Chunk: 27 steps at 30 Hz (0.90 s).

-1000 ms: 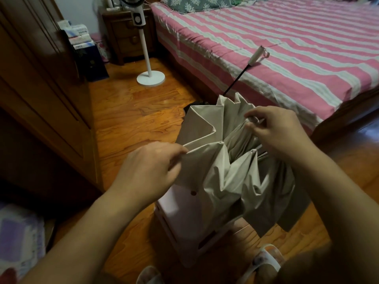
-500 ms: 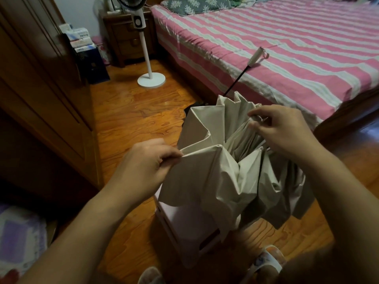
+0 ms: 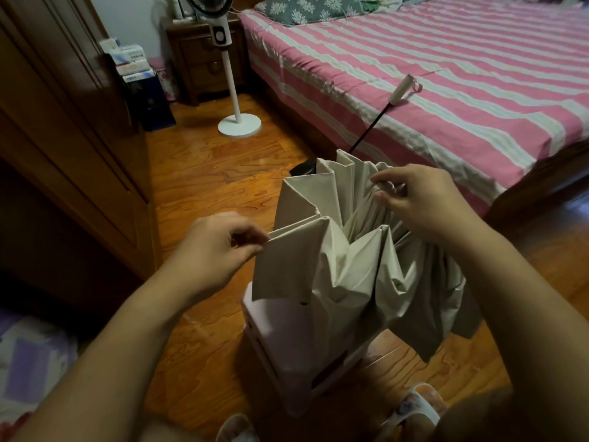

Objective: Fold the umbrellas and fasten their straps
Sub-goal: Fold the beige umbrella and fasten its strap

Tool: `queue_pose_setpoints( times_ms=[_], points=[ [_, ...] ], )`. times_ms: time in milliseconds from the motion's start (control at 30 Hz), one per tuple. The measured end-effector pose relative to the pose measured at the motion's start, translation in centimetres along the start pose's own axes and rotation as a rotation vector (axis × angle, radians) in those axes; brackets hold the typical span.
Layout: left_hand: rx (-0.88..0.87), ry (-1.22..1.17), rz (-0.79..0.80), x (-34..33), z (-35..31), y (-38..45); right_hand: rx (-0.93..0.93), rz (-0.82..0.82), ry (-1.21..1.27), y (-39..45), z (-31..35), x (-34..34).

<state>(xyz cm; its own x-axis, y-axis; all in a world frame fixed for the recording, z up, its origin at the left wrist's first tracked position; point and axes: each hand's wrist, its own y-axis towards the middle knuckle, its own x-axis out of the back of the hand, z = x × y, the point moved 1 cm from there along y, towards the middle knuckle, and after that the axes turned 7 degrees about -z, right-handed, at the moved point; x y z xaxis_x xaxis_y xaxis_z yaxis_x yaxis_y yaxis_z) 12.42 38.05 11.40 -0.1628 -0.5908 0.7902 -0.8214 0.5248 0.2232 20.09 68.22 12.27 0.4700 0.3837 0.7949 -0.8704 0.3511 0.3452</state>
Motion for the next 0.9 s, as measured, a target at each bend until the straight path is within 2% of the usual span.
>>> queue_pose_setpoints(
  times_ms=[200, 300, 433, 500, 567, 667, 733, 900],
  points=[
    [0.033, -0.046, 0.001, -0.2, -0.1, 0.1, 0.033, -0.005, -0.006, -0.2, 0.1, -0.2],
    [0.069, -0.123, -0.128, -0.1, -0.2, 0.0, 0.025, 0.0, -0.001, -0.2, 0.1, -0.2],
    [0.025, -0.01, -0.31, 0.4, -0.4, -0.2, 0.009, -0.003, 0.001, -0.2, 0.3, 0.0],
    [-0.052, -0.071, -0.273, 0.3, -1.3, -0.3, 0.006, -0.01, -0.007, -0.1, 0.5, 0.0],
    [-0.138, -0.131, -0.134, -0.6, -2.7, -0.8, 0.01, -0.007, -0.012, -0.2, 0.8, -0.1],
    [-0.208, 0.097, 0.07, -3.1, -4.5, -1.6, 0.011, 0.007, -0.01, -0.1, 1.1, -0.3],
    [-0.221, 0.241, 0.072, -4.5, -4.8, -1.7, 0.005, 0.01, -0.005, -0.1, 1.2, -0.4],
    [-0.153, 0.075, -0.033, -5.4, -3.9, -1.8, -0.029, -0.018, -0.027, 0.0, 0.4, -0.4]
  ],
)
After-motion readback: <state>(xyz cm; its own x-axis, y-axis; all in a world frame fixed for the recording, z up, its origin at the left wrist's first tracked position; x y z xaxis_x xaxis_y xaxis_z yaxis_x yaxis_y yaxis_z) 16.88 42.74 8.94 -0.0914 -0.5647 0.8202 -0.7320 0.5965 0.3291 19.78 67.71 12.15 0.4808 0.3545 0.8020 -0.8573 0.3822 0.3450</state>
